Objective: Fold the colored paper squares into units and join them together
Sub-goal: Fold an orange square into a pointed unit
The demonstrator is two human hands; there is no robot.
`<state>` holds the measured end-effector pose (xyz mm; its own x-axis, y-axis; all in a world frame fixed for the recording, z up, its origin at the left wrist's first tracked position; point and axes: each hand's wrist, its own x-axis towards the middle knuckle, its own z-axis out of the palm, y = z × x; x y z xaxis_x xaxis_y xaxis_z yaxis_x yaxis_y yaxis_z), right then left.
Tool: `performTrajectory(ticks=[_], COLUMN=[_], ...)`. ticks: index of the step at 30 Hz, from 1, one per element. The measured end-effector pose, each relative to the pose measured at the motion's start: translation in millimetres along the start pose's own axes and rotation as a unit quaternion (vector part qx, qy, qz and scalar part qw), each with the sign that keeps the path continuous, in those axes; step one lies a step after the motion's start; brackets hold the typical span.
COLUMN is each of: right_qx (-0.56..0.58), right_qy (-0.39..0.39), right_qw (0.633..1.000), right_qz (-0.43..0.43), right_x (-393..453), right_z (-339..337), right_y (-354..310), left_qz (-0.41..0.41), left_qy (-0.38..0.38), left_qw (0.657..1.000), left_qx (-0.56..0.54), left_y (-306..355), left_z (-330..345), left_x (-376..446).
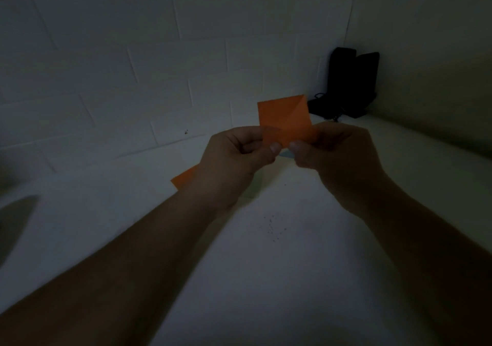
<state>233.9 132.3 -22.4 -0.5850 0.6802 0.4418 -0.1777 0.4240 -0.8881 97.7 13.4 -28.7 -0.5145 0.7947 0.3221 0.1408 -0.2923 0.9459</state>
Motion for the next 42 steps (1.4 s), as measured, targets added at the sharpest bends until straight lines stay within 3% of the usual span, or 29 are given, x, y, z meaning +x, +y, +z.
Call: performTrajectory(ticks=[10,16,25,30,34,42], right_qx=[-0.037,0.047,0.065,0.174,0.238,0.148], right_qy=[0.031,0.012,0.015,0.027,-0.006,-0.04], right_qw=[0.999,0.996,0.991,0.971,0.948,0.973], right_qz=[0.01,0.075,0.117,0.162,0.212,0.17], right_x=[0.8,0.9,2.8,6.0,4.9,2.1], right_z=[2.2,7.2,2.5,2.0,6.7,10.9], right_y=[1.6,-1.5,-2.8,-3.8,-3.3,-1.1], left_qz=[-0.034,-0.07,-0.169,-0.145,-0.121,-0.138], left_qy=[0.024,0.061,0.045,0.008,0.017,-0.013], left_qw=[0.998,0.995,0.976,0.989,0.993,0.99], left_qx=[-0.047,-0.023,-0.132,-0.016,-0.01,-0.031], left_y=[4.9,3.3,1.8,-2.5,-3.5,-2.1], left_z=[0.6,-1.1,-1.2,-0.1,1.0,1.9], left_x=[-0.1,2.2,4.6,4.0,4.3,2.4])
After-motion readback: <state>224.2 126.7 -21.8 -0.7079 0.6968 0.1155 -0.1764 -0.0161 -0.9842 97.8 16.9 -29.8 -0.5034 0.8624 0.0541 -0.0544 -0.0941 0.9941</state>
